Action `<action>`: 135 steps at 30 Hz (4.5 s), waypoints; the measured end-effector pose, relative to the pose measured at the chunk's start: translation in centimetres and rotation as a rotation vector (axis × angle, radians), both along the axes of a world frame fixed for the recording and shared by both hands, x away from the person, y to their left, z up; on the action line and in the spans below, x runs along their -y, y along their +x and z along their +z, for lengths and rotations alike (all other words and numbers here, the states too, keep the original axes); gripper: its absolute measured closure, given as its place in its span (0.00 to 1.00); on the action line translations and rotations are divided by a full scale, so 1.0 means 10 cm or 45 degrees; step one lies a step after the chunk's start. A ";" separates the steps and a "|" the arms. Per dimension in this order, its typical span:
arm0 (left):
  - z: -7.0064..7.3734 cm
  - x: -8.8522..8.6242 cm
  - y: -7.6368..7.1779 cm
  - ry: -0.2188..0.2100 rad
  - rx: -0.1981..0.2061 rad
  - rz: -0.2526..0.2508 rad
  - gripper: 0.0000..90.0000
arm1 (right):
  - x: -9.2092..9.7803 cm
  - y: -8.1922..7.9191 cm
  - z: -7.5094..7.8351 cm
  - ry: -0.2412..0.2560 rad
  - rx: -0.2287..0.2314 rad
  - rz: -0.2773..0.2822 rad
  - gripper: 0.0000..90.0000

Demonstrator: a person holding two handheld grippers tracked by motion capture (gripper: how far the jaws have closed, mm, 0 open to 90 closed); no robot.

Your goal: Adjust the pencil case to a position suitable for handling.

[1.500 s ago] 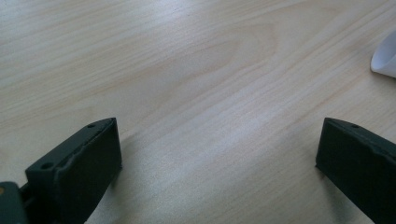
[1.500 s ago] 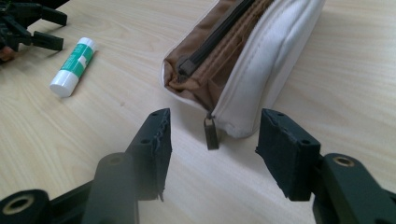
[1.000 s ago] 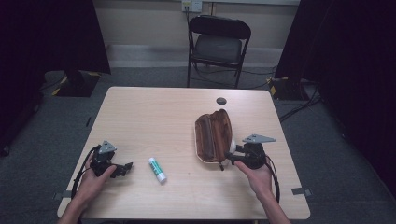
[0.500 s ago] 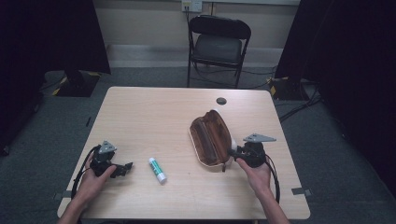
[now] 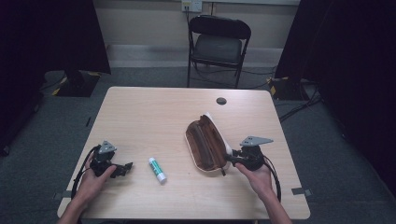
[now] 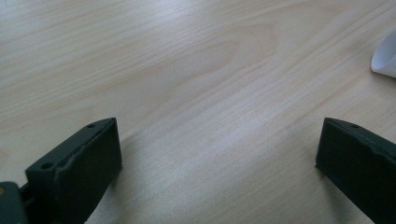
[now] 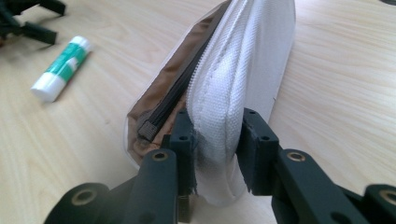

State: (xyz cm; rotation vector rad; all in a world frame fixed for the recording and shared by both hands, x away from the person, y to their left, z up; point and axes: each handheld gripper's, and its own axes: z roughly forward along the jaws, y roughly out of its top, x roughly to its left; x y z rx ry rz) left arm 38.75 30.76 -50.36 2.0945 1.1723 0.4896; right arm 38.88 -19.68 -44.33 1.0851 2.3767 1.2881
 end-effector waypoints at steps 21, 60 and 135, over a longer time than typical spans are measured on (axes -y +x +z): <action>0.00 0.00 0.00 0.001 0.000 -0.001 0.00 | 0.09 -0.06 0.03 -0.034 0.024 0.066 0.79; 0.00 0.00 0.00 0.000 0.000 0.000 0.00 | 0.16 -0.11 -0.17 -0.019 -0.087 -0.182 0.89; 0.00 0.00 0.00 0.001 0.000 0.000 0.00 | 0.16 -0.24 -0.10 -0.031 -0.050 -0.130 0.31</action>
